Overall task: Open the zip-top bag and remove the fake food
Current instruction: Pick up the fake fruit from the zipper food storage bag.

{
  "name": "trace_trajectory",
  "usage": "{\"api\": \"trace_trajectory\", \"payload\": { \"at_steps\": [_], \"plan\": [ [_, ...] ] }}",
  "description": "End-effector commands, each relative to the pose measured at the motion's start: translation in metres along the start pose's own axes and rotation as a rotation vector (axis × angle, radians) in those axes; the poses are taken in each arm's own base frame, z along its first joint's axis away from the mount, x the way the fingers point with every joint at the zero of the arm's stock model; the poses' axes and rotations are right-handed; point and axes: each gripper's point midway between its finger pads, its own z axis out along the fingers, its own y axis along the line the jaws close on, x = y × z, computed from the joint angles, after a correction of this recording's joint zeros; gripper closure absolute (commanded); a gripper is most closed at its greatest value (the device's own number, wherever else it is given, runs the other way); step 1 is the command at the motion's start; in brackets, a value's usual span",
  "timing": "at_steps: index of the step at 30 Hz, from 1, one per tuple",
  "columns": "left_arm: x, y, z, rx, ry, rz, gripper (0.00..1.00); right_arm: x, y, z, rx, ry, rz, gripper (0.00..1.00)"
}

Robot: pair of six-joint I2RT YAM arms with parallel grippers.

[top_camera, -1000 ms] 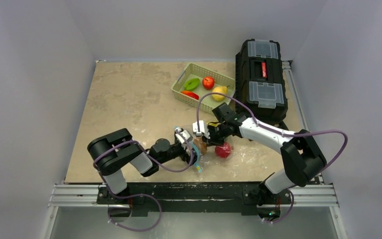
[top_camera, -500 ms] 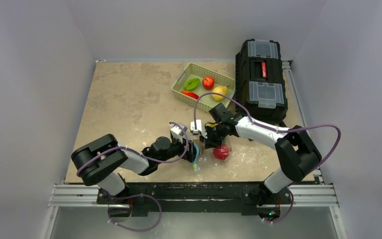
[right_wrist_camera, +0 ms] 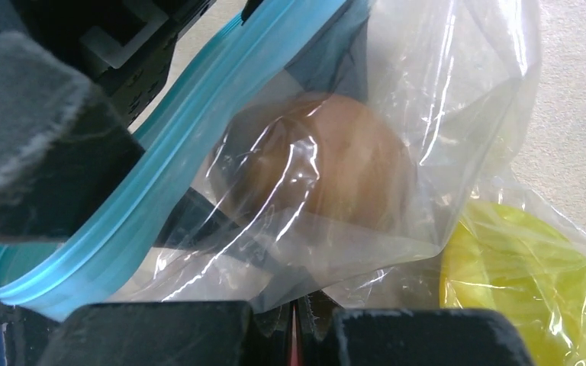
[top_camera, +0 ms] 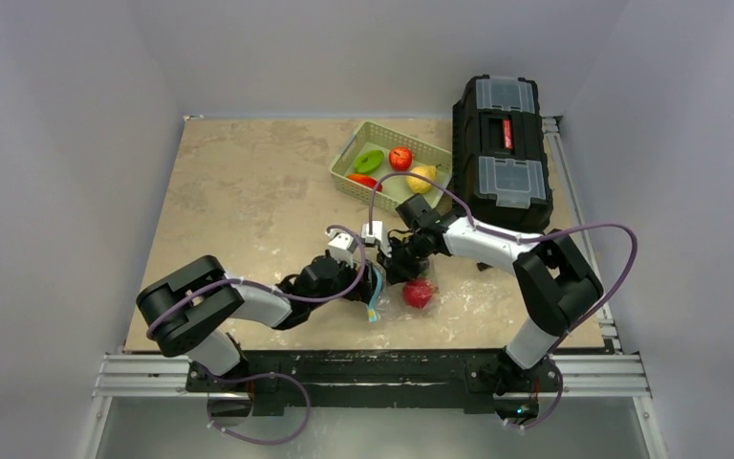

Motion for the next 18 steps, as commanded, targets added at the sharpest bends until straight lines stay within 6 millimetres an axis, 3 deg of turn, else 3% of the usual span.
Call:
{"api": "trace_trajectory", "payload": {
  "at_steps": [1, 4, 7, 10, 18],
  "plan": [
    [-0.007, 0.002, 0.006, -0.041, -0.005, 0.018, 0.19, -0.025, -0.001, 0.000, -0.016, -0.067, 0.011, 1.00],
    [-0.010, 0.012, 0.007, -0.099, -0.010, 0.046, 0.23, -0.026, -0.003, -0.003, 0.007, -0.068, 0.000, 1.00],
    [-0.012, 0.020, 0.006, -0.140, -0.004, 0.080, 0.43, -0.023, -0.007, -0.005, 0.026, -0.059, -0.001, 1.00],
    [-0.012, 0.024, -0.001, -0.158, -0.001, 0.105, 0.56, -0.021, -0.013, -0.009, 0.055, -0.052, -0.002, 1.00],
    [-0.016, 0.012, -0.022, -0.064, -0.004, 0.194, 0.83, -0.007, -0.032, -0.010, 0.159, 0.008, 0.005, 1.00]
  ]
}}
